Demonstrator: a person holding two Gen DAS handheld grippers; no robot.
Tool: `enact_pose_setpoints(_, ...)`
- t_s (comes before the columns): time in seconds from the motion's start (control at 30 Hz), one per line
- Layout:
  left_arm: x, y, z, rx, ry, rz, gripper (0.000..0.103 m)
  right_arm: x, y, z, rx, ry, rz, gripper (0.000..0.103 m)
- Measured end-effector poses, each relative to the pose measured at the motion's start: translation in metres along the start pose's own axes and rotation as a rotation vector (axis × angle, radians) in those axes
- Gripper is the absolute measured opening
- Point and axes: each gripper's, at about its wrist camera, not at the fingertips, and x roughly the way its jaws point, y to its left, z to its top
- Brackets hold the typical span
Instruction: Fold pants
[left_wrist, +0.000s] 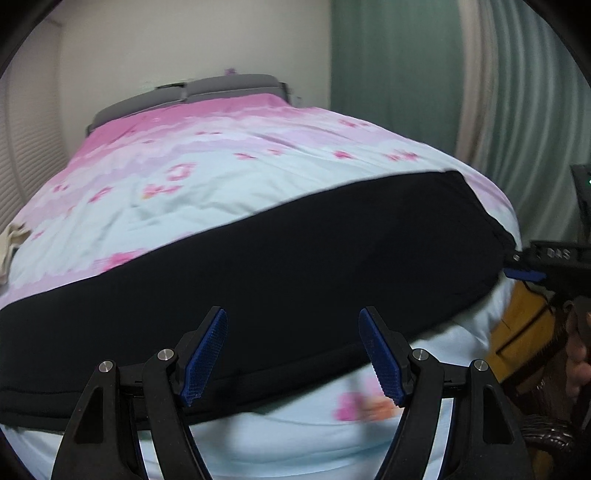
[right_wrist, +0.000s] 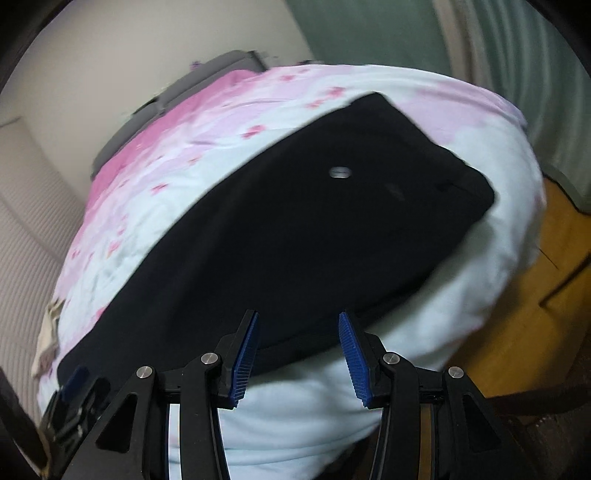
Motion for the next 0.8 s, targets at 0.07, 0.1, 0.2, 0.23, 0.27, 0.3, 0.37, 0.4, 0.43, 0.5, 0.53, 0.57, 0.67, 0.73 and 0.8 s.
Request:
enact_pose_setpoints(0.07,0.005,-0.017,-0.001,0.029,0.009,-0.019,0.073,0.004,-0.016,0.001,0.029,0.005,-0.018,0.046)
enact_pose_setpoints(0.1,0.008,-0.026,-0.002,0.047,0.016,-0.025,0.073,0.007,-0.025,0.001,0.05,0.011,-0.025,0.046)
enact_pose_setpoints(0.2,0.017,-0.041,-0.003,0.073,0.032,-0.036,0.073,0.018,-0.047,0.001,0.115,0.021,-0.024,0.046)
enact_pose_setpoints(0.23,0.019,-0.045,-0.003,0.077,0.037,-0.037,0.073,0.023,-0.053,0.001,0.137,0.022,-0.017,0.046)
enact_pose_setpoints(0.27,0.021,-0.047,-0.003,0.081,0.042,-0.038,0.073,0.026,-0.058,0.002,0.157,0.02,-0.008,0.046)
enact_pose_setpoints(0.3,0.024,-0.05,-0.003,0.085,0.047,-0.039,0.073,0.028,-0.062,0.002,0.173,0.019,0.001,0.046)
enact_pose_setpoints(0.37,0.027,-0.055,-0.002,0.092,0.052,-0.038,0.073,0.035,-0.071,0.004,0.213,0.018,0.032,0.046)
enact_pose_setpoints(0.4,0.029,-0.057,-0.001,0.096,0.054,-0.037,0.073,0.039,-0.073,0.005,0.225,0.022,0.041,0.046)
enact_pose_setpoints(0.43,0.031,-0.06,0.0,0.101,0.056,-0.036,0.073,0.043,-0.075,0.006,0.239,0.024,0.05,0.046)
enact_pose_setpoints(0.5,0.033,-0.063,0.002,0.108,0.057,-0.034,0.073,0.05,-0.08,0.007,0.257,0.026,0.068,0.041)
enact_pose_setpoints(0.53,0.035,-0.065,0.003,0.109,0.058,-0.031,0.073,0.052,-0.081,0.007,0.256,0.018,0.076,0.024)
enact_pose_setpoints(0.57,0.037,-0.066,0.003,0.11,0.061,-0.032,0.073,0.051,-0.083,0.007,0.259,0.004,0.082,0.015)
enact_pose_setpoints(0.67,0.041,-0.07,0.006,0.111,0.068,-0.032,0.073,0.045,-0.092,0.015,0.273,-0.047,0.072,0.009)
enact_pose_setpoints(0.73,0.044,-0.075,0.008,0.112,0.072,-0.037,0.073,0.034,-0.1,0.02,0.285,-0.096,0.047,0.009)
enact_pose_setpoints(0.8,0.047,-0.079,0.01,0.116,0.072,-0.047,0.073,0.029,-0.107,0.028,0.279,-0.115,0.033,0.009)
